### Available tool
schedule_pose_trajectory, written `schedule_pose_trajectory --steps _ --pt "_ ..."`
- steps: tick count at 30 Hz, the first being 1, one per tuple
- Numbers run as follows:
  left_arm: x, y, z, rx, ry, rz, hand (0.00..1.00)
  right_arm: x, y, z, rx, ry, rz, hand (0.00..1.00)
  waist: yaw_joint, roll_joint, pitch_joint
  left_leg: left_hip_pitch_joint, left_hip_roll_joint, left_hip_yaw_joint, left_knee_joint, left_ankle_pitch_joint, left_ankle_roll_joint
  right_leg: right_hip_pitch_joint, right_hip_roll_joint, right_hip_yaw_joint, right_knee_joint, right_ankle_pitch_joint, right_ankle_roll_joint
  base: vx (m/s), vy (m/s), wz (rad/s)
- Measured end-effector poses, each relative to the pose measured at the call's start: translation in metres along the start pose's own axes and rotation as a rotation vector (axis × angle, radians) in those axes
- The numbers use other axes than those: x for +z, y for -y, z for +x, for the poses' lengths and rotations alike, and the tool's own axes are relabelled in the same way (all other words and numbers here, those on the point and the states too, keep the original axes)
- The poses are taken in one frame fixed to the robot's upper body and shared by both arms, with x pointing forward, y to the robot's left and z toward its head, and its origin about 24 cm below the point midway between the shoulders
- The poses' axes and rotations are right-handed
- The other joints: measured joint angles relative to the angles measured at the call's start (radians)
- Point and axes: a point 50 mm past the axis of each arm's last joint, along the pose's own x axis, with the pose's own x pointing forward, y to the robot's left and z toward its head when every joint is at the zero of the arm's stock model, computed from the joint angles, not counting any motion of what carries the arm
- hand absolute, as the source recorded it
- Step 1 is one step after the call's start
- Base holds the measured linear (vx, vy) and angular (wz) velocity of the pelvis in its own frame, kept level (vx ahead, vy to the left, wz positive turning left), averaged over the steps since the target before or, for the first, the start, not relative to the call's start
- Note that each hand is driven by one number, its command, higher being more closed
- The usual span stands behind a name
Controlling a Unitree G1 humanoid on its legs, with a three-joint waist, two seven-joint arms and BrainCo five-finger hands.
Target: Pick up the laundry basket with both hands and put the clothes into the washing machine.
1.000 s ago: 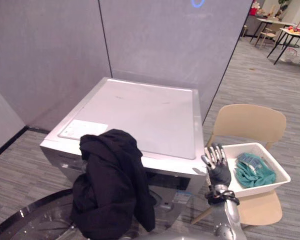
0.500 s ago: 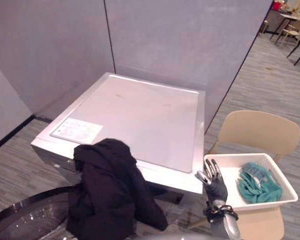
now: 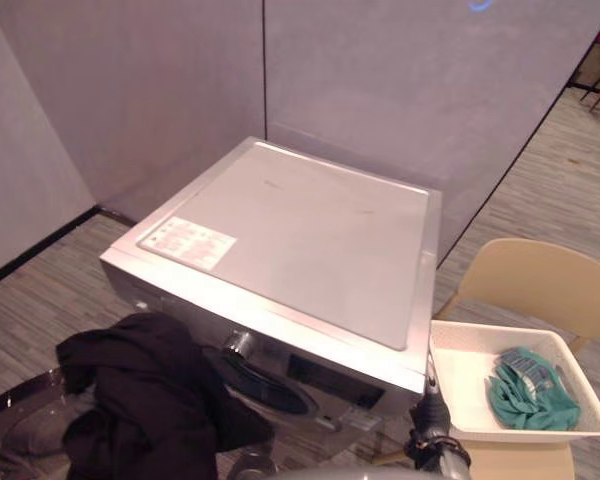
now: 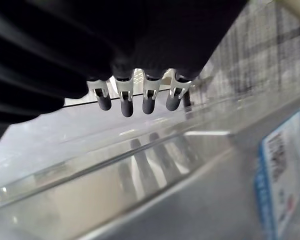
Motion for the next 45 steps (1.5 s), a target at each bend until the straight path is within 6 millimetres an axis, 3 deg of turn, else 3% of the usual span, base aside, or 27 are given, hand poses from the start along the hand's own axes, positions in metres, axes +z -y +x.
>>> schedule_pose_trajectory --steps 6,10,13,18,22,25,32,33,41,45 --pt "0.011 -0.013 0.001 0.064 0.055 0.038 1.0 -0.016 0.005 0.003 -0.027 -0.083 -0.001 0.0 -0.004 0.01 0.012 -0.036 -0.016 -0.027 0.046 -0.002 -0.003 -0.004 -0.005 -0.029 0.004 -0.038 -0.011 -0.05 -0.01 0.17" --pt "-0.004 -0.029 -0.004 0.136 -0.008 0.049 1.0 -0.014 0.008 0.007 -0.049 -0.08 0.007 0.0 -0.003 0.014 0.016 -0.039 -0.019 -0.031 0.064 0.001 -0.008 -0.004 -0.004 -0.032 0.005 -0.038 -0.011 -0.01 -0.001 0.03" --pt "-0.028 -0.041 -0.01 0.198 -0.109 0.044 1.0 -0.017 0.008 0.012 -0.055 -0.095 0.006 0.0 -0.007 0.01 0.018 -0.037 -0.024 -0.028 0.062 0.002 -0.007 -0.004 -0.009 -0.028 0.003 -0.038 -0.01 0.0 0.005 -0.01" --pt "-0.088 -0.053 -0.03 0.254 -0.397 0.07 1.0 -0.031 0.01 0.016 -0.079 -0.174 -0.009 0.0 -0.011 0.009 0.019 -0.013 -0.024 -0.006 0.032 0.011 -0.009 0.005 -0.015 -0.024 -0.013 -0.037 -0.01 0.0 0.003 -0.07" --pt "-0.145 -0.068 -0.052 0.316 -0.702 0.131 1.0 -0.056 0.017 0.014 -0.126 -0.308 -0.024 0.0 -0.012 0.011 0.018 0.023 -0.016 0.017 -0.056 0.051 -0.017 0.01 -0.021 0.005 -0.054 -0.019 -0.012 0.03 -0.018 -0.12" --pt "-0.149 -0.069 -0.055 0.318 -0.731 0.146 1.0 -0.065 0.025 0.01 -0.171 -0.368 -0.049 0.0 -0.013 0.017 0.017 0.048 -0.006 0.04 -0.107 0.073 -0.019 0.011 -0.018 0.028 -0.081 0.008 -0.008 0.07 -0.013 -0.27" --pt "-0.16 -0.059 -0.052 0.272 -0.774 0.177 1.0 -0.065 0.028 0.018 -0.195 -0.399 -0.07 0.0 -0.029 0.037 0.013 0.097 0.007 0.056 -0.194 0.131 -0.007 0.012 -0.014 0.059 -0.096 0.06 -0.006 0.05 0.003 -0.11" --pt "-0.169 -0.065 -0.062 0.279 -0.85 0.218 1.0 -0.064 0.054 0.015 -0.3 -0.422 -0.026 0.0 -0.06 0.039 0.002 0.145 -0.052 0.023 -0.402 0.264 0.033 -0.044 -0.062 0.134 -0.124 0.11 0.026 -0.1 -0.016 -0.02" --pt "-0.169 -0.066 -0.064 0.273 -0.862 0.226 1.0 -0.064 0.06 0.01 -0.316 -0.423 -0.031 0.0 -0.063 0.046 0.001 0.123 -0.062 0.022 -0.427 0.278 0.027 -0.063 -0.06 0.114 -0.129 0.077 0.043 -0.12 -0.007 0.09" --pt "-0.17 -0.072 -0.067 0.259 -0.903 0.267 1.0 -0.064 0.066 0.008 -0.338 -0.42 -0.019 0.0 -0.084 0.04 -0.001 0.097 -0.07 0.023 -0.427 0.278 0.027 -0.076 -0.068 0.104 -0.141 0.076 0.041 0.02 0.014 0.09"
